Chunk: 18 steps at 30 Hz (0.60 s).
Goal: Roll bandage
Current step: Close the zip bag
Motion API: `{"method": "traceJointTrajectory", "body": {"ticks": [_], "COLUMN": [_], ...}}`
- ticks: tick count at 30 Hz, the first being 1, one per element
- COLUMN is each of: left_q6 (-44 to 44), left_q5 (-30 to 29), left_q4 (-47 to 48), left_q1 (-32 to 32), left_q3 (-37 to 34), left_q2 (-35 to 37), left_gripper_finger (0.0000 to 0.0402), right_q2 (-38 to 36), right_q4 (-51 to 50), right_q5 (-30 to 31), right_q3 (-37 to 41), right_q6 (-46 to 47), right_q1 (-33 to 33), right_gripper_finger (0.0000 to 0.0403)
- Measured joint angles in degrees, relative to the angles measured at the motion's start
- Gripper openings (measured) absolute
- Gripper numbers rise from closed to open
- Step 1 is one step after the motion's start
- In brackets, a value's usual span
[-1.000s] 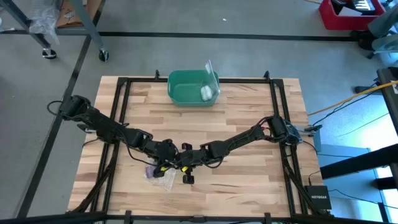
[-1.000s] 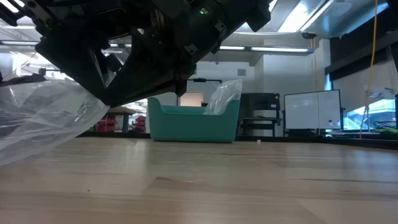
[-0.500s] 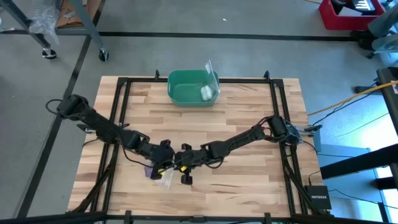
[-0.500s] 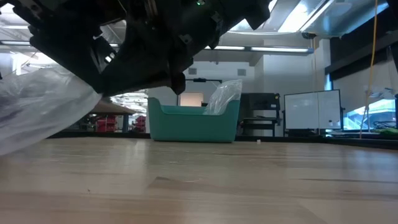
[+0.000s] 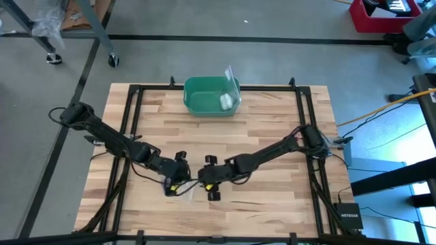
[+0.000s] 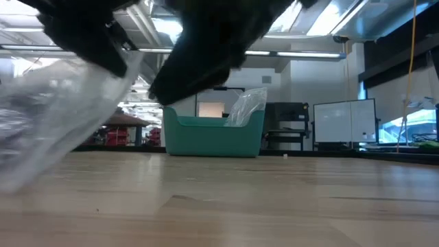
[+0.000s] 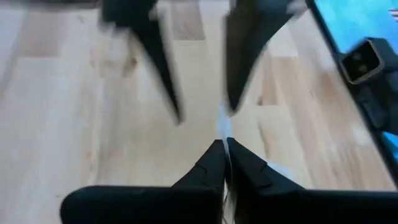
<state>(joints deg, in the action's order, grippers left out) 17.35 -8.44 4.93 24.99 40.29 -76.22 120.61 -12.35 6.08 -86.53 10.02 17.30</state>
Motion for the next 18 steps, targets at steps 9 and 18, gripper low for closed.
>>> {"method": "traceJointTrajectory", "body": {"ticks": [9, 18], "left_q6": [-5.14, -9.36], "left_q5": [-3.11, -11.28], "left_q4": [-1.65, -9.9], "left_q1": [-4.42, -3.22], "left_q3": [-0.03, -0.07], "left_q2": [4.07, 7.25], "left_gripper_finger": [0.0, 0.0], "right_q2": [-16.95, -23.7], "right_q4": [3.64, 45.77], "right_q5": [3.81, 3.88], "right_q3": [14.81, 33.05], "right_q6": [-7.26, -2.34], "right_q1": [-0.52, -0.87], "right_gripper_finger": [0.0169, 0.0161]}}
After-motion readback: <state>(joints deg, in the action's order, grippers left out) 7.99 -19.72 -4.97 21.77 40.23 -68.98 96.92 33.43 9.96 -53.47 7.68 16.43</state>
